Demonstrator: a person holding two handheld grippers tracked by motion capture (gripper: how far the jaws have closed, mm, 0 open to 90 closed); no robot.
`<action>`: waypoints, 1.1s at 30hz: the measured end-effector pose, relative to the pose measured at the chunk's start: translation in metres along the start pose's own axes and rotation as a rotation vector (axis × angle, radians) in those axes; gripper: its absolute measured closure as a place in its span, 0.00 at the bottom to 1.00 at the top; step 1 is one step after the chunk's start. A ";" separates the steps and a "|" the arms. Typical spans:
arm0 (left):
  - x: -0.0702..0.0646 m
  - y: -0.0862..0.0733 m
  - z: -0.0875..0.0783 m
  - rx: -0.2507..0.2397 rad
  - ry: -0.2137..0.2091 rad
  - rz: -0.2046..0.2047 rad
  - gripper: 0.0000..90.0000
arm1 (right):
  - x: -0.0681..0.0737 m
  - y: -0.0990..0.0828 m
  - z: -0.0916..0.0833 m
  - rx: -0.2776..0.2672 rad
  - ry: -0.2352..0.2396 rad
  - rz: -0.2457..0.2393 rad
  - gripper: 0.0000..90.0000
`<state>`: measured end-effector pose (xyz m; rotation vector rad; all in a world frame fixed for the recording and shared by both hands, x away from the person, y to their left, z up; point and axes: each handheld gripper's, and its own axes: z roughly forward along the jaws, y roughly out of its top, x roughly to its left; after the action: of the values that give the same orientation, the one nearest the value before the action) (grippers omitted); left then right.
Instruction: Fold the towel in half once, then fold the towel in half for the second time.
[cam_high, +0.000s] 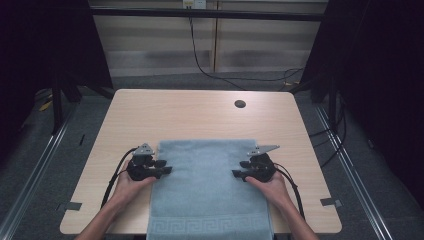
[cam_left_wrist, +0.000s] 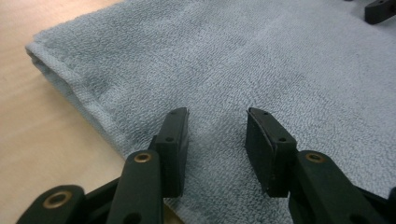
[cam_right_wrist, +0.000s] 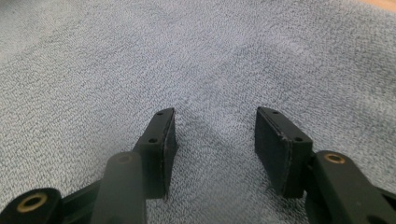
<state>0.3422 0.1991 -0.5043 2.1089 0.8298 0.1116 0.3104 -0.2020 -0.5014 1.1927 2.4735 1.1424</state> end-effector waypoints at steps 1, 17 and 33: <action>-0.002 -0.003 -0.002 -0.005 -0.007 -0.001 0.66 | 0.001 -0.002 -0.002 -0.001 0.009 0.005 0.54; -0.031 -0.023 -0.021 0.020 -0.056 0.008 0.63 | 0.029 -0.025 -0.023 0.029 0.045 -0.008 0.54; -0.021 -0.014 -0.039 -0.013 -0.076 -0.024 0.58 | 0.022 -0.021 -0.054 -0.032 0.051 0.019 0.52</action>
<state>0.3046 0.2188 -0.4850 2.0774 0.8060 0.0237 0.2589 -0.2246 -0.4748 1.1953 2.4762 1.2281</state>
